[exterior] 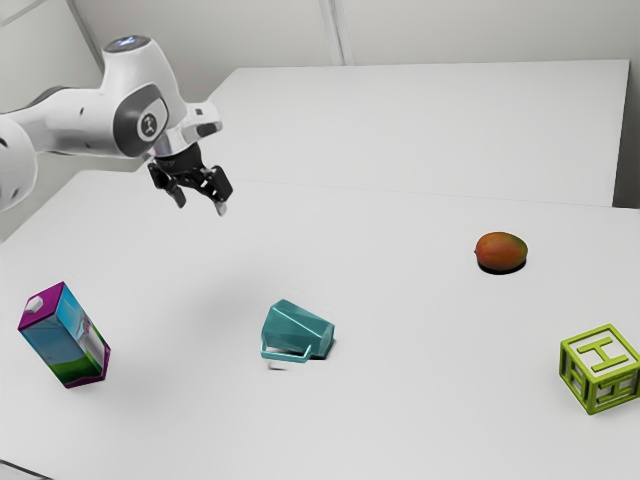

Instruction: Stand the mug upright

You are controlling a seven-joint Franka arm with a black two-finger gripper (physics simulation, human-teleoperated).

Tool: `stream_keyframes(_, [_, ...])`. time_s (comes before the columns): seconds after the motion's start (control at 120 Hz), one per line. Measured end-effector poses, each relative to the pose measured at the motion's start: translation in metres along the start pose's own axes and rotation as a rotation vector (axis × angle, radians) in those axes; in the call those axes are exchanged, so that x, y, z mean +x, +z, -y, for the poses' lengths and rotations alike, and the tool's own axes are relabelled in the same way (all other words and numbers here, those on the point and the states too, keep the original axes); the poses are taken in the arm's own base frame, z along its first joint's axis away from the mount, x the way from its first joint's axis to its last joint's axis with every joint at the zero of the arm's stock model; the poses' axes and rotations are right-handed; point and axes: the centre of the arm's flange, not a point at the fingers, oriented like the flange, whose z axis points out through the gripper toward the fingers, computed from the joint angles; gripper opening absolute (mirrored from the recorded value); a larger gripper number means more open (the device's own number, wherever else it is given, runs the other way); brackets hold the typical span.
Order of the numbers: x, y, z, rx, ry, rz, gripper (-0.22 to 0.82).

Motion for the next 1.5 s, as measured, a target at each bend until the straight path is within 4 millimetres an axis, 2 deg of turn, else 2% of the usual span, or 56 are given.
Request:
stream_keyframes(0.125, [-0.016,0.007,0.001,-0.053,-0.034,0.015,0.6])
stream_keyframes(0.242, [-0.034,0.032,0.0,-0.223,-0.142,0.072,0.6])
stream_keyframes(0.375, [-0.048,0.077,-0.001,-0.394,-0.258,0.175,0.6])
stream_keyframes(0.442, [-0.049,0.095,-0.013,-0.458,-0.281,0.217,0.6])
stream_keyframes(0.533, [-0.048,0.11,-0.035,-0.526,-0.284,0.263,0.6])
stream_keyframes(0.608, [-0.048,0.123,-0.045,-0.564,-0.29,0.295,0.6])
stream_keyframes(0.792, [-0.049,0.136,-0.052,-0.625,-0.302,0.322,0.6])
stream_keyframes(0.942, [-0.05,0.162,-0.054,-0.69,-0.337,0.356,0.6])
stream_keyframes(1.208, [-0.052,0.184,-0.062,-0.797,-0.351,0.381,0.6])
stream_keyframes(1.5, [-0.055,0.188,-0.071,-0.876,-0.314,0.388,0.6])
